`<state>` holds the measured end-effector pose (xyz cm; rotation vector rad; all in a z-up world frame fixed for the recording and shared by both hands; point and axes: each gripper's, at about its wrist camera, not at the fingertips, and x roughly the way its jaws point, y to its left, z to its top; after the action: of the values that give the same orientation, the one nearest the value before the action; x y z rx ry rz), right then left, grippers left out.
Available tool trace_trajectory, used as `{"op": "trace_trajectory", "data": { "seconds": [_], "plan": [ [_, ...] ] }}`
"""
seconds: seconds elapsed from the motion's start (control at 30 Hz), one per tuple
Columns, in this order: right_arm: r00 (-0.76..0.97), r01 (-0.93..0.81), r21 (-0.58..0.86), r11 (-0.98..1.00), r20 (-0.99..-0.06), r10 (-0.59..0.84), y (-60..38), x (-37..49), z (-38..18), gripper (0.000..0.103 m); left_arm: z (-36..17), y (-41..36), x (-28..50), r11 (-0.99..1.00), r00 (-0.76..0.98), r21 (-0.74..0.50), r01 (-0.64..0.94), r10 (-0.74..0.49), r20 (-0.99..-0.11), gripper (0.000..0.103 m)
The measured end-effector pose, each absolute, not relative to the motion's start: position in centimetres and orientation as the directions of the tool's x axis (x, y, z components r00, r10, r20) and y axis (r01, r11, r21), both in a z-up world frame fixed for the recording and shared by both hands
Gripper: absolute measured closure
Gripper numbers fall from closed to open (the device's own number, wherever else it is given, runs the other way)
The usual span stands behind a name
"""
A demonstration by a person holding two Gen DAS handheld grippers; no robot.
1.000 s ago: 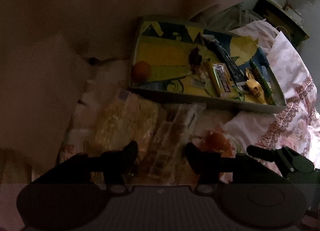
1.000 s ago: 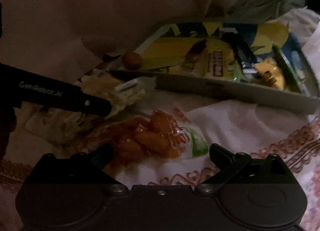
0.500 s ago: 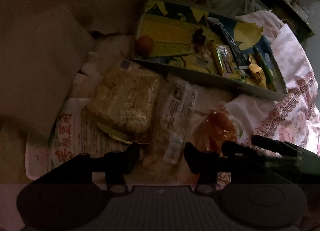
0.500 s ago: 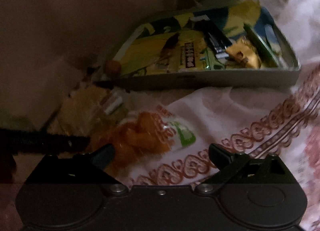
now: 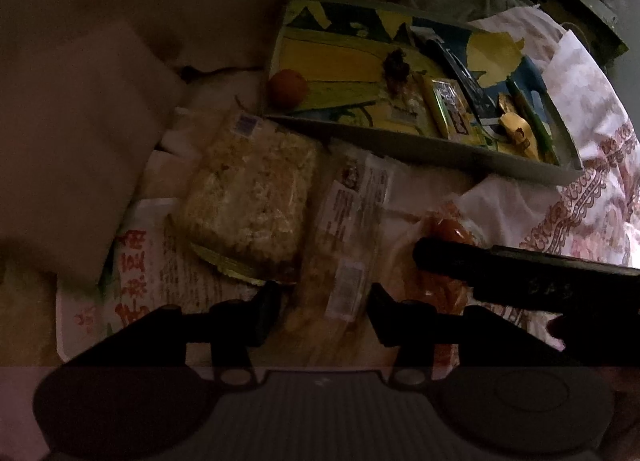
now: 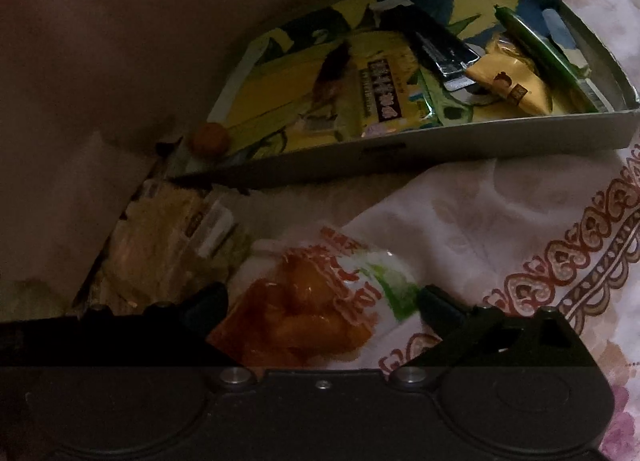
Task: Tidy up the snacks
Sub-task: 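Lower the right gripper onto the orange candy bag while the left hovers over the cracker bar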
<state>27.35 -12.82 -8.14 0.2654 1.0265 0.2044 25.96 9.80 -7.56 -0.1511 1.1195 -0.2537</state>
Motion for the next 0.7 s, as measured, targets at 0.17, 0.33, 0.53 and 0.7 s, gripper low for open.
{"op": "trace_trajectory", "data": {
  "seconds": [0.17, 0.33, 0.53, 0.7],
  "plan": [
    [0.464, -0.021, 0.352, 0.936, -0.826, 0.321, -14.7, 26.9, -8.2, 0.008, -7.2, 9.5, 25.0, 0.964, 0.411, -0.223, 0.143, -0.263, -0.873, 0.051],
    [0.453, 0.009, 0.415, 0.910, -0.813, 0.366, -15.6, 26.6, -8.1, 0.008, -7.1, 9.4, 24.9, 0.966, 0.410, -0.217, 0.138, -0.255, -0.876, 0.051],
    [0.454, 0.013, 0.405, 0.914, -0.817, 0.356, -14.8, 27.2, -8.0, 0.006, -7.0, 9.4, 24.8, 0.969, 0.407, -0.208, 0.134, -0.245, -0.880, 0.051],
    [0.449, 0.022, 0.357, 0.934, -0.838, 0.309, -13.1, 28.3, -8.1, 0.000, -7.1, 9.1, 24.8, 0.971, 0.405, -0.191, 0.142, -0.233, -0.884, 0.051]
  ]
}}
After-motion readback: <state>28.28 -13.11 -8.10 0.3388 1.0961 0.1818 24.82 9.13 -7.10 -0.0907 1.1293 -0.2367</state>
